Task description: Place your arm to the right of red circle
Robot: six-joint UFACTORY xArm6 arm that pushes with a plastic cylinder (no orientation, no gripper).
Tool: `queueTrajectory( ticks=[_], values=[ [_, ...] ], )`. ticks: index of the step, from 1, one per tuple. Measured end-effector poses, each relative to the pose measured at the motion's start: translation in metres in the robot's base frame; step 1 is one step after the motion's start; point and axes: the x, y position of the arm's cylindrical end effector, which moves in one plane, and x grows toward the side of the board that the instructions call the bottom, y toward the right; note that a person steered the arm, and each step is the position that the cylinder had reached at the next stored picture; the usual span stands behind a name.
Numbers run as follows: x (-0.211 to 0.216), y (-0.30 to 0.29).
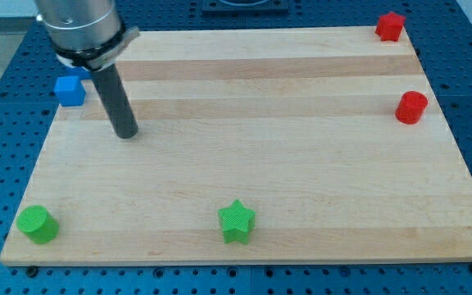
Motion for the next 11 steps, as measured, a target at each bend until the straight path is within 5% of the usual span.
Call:
queueTrajectory(
  ticks=[3,7,11],
  values=[
    [0.005,-0.056],
    [0.028,-0.023],
    [0.077,0.201]
  ],
)
